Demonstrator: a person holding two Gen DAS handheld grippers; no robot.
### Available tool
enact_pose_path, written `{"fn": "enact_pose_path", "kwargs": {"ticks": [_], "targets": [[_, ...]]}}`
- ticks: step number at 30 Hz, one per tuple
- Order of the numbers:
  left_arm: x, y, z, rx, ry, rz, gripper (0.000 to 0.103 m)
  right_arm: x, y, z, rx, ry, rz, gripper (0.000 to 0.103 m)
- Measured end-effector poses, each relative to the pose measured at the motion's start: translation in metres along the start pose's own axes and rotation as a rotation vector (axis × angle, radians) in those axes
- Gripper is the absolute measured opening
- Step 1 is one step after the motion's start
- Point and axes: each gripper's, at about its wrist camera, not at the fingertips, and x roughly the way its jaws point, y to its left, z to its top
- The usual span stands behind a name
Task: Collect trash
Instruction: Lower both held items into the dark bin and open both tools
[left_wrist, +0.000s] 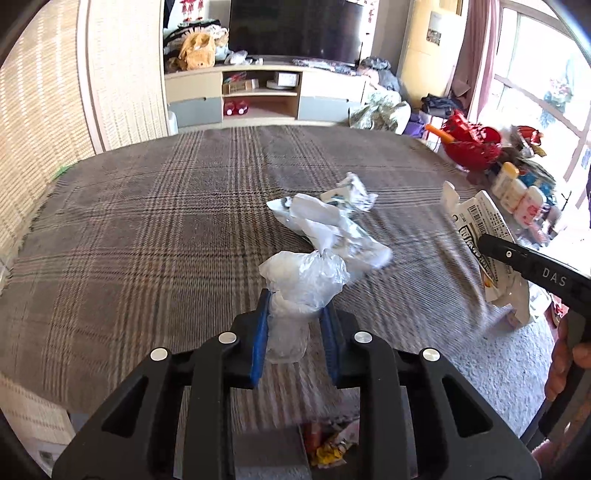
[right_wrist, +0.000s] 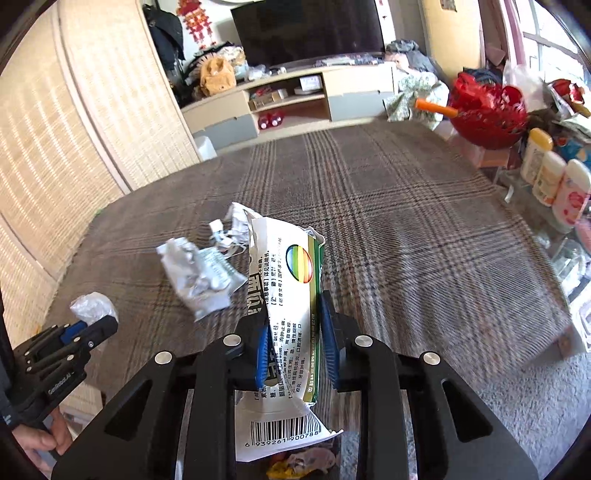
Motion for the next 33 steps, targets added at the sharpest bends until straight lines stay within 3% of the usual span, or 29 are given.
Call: {"fn": "enact_pose_path", "kwargs": {"ticks": [7,15,22,33], "targets": [[-0.045,-0.019,-0.036,0.002,-0.019,-0.022,0.024,-0.043,0.009,-0.036,-0.048,-0.018,0.013,0.025],[-0.066,-0.036,-0.080,0.014,0.003,-0.045,0.024,-0.066,0.006,-0.076,-0.072,0.001,0.030,0.025],[-0.061,-0.051,-0.123,0.038,0.062,-0.073,0.024,-0.068,0.003,-0.117,-0.091,0.055,0.039,0.025],[-0.014,-0.063,-0.178,0.037,0.202,-0.116,0.024,-0.033,-0.004,-0.167,-0.068,0.176,0.038,0.025]]}}
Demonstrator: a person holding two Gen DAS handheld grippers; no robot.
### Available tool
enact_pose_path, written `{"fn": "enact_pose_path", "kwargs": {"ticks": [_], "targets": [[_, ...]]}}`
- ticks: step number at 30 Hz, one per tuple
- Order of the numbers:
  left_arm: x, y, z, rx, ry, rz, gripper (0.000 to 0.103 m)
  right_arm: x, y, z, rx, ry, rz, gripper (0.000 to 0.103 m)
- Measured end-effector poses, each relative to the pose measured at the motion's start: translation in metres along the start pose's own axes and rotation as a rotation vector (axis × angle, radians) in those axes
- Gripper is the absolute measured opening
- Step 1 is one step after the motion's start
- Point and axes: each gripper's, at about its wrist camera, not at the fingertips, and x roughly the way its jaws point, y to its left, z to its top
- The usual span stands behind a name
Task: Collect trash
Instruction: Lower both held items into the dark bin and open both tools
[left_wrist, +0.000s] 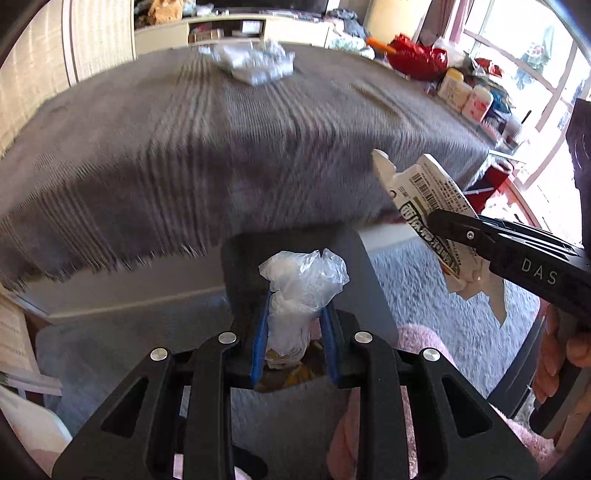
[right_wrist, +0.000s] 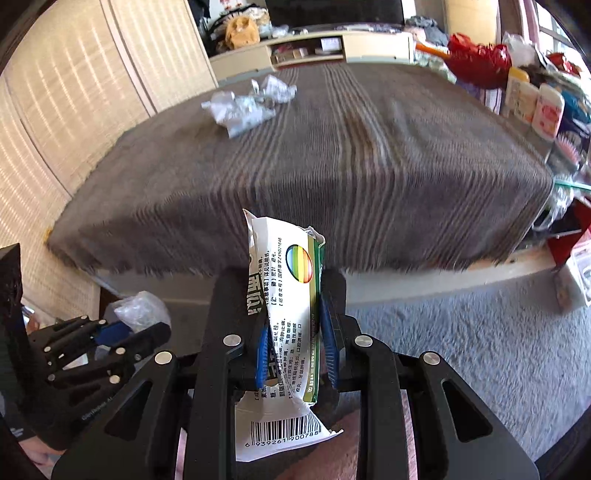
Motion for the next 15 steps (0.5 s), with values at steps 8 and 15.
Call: {"fn": "enact_pose_path", "kwargs": {"ticks": [8,15], "targets": [[0.039,0.002,-0.019,-0.037,0.090,-0.026,0.024,0.035,-0.002,-0.015,0.038,0.078,0.012,0.026],[0.061,0.006,-0.019,-0.058,0.118,-0.012,0.025,0.067,-0.006,-0.020,0.080,0.139,0.045,0.026]]}}
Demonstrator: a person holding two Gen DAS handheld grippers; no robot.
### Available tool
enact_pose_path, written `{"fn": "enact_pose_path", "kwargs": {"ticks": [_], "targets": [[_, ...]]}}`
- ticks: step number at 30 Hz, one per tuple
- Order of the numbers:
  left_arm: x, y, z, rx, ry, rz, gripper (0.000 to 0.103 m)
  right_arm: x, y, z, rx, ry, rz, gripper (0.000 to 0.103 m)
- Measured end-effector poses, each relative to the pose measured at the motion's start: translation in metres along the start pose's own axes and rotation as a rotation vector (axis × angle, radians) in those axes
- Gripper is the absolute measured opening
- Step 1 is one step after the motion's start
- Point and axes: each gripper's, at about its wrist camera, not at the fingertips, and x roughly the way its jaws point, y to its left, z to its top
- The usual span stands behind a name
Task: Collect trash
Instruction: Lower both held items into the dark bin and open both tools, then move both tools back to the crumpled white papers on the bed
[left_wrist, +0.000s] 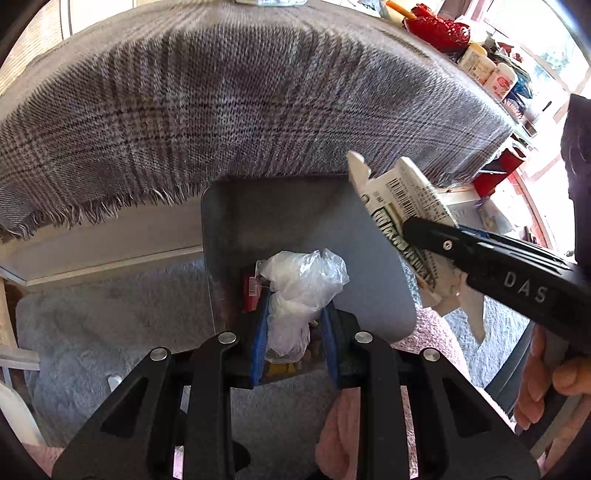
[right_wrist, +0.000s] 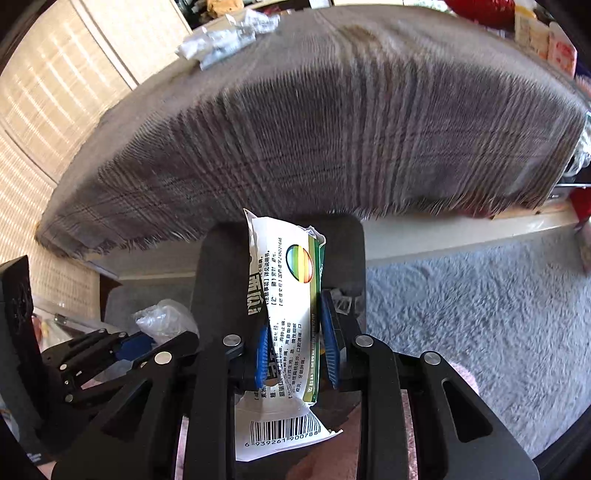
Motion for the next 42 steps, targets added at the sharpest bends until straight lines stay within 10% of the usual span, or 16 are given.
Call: {"fn": "enact_pose_path", "kwargs": {"ticks": [11,14,19,25,42], "targets": [[0.013,0.012,0.009,-0.035,0.014,-0.016,0.038,0.012,0.004,0.015,0.000,0.012,0.011,0.029],[0.008,0.014,0.010,-0.040,0.004,-0.006,0.051,0.010,0.004,0.018,0.004,-0.004,0.019,0.061],[-0.004,0.014,0.012,-0.026,-0.012,0.027,0.068,-0.001,0.003,0.022,0.004,-0.036,-0.011,0.066],[-0.029,0.015,0.017,-0.015,-0.068,0.065,0.092,-0.021,-0.006,0.025,0.009,-0.082,-0.068,0.097],[-0.086,0.033,0.065,-0.070,-0.191,0.121,0.095,-0.079,-0.025,0.084,0.031,-0.250,-0.119,0.100]]}}
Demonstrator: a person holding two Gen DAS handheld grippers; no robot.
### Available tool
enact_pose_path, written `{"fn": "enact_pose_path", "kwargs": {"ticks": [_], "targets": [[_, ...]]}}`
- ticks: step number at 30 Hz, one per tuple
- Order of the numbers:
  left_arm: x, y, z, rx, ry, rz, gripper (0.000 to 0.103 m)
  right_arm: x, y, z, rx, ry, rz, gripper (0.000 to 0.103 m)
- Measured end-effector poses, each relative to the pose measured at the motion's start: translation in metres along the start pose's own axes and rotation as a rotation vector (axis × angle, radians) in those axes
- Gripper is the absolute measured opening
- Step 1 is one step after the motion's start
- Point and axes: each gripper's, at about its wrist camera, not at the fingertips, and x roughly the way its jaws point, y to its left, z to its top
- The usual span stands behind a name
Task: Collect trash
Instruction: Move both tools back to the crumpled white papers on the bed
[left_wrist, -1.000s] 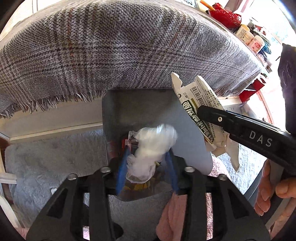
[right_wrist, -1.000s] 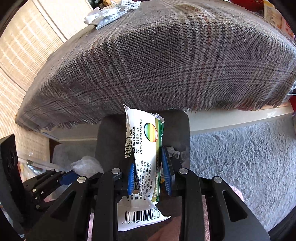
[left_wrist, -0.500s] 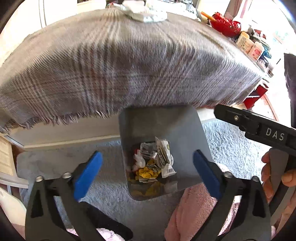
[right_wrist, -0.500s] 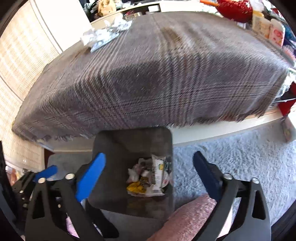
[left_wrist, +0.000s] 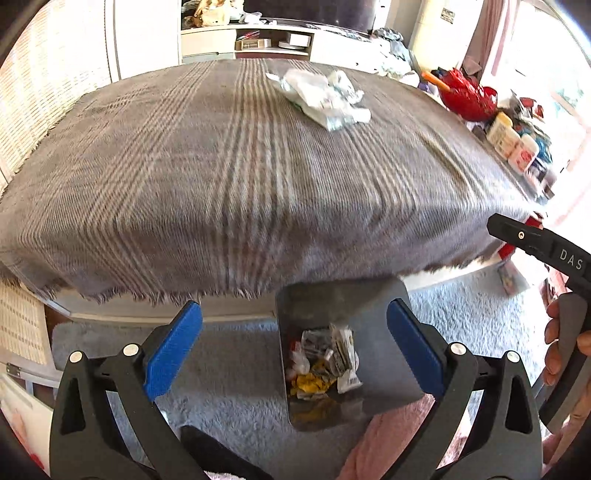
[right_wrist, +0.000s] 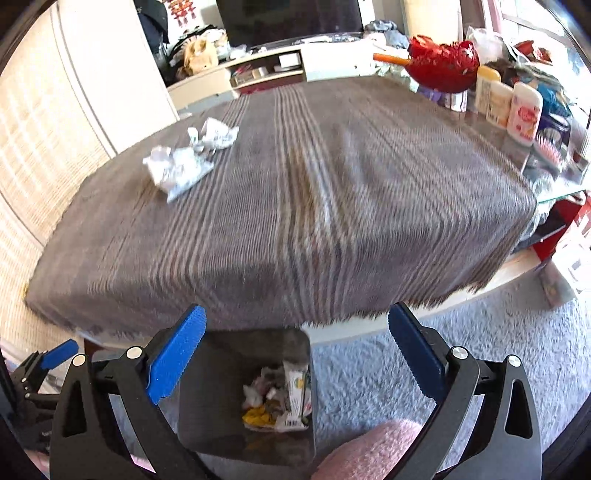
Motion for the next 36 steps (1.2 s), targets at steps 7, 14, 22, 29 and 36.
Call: {"fn": "enact_pose_path", "kwargs": {"ticks": [7,14,22,29,36], "targets": [[0.000,0.004,0.036,-0.018,-0.039,0.005,0.095,0.009,0.005,0.029,0.000,-0.023,0.008,0.100],[0.006,0.007,0.072,-0.028,-0.081,0.000,0.095,0.021,0.015,0.054,-0.027,-0.042,0.011,0.100],[0.021,0.014,0.101,-0.008,-0.098,0.031,0.094,0.037,0.025,0.079,-0.028,-0.065,0.055,0.099],[0.044,0.029,0.113,-0.026,-0.068,0.040,0.094,0.065,0.064,0.096,-0.105,-0.025,0.142,0.082],[0.058,0.038,0.126,-0.007,-0.056,0.051,0.094,0.087,0.103,0.106,-0.197,-0.007,0.169,0.069]]}}
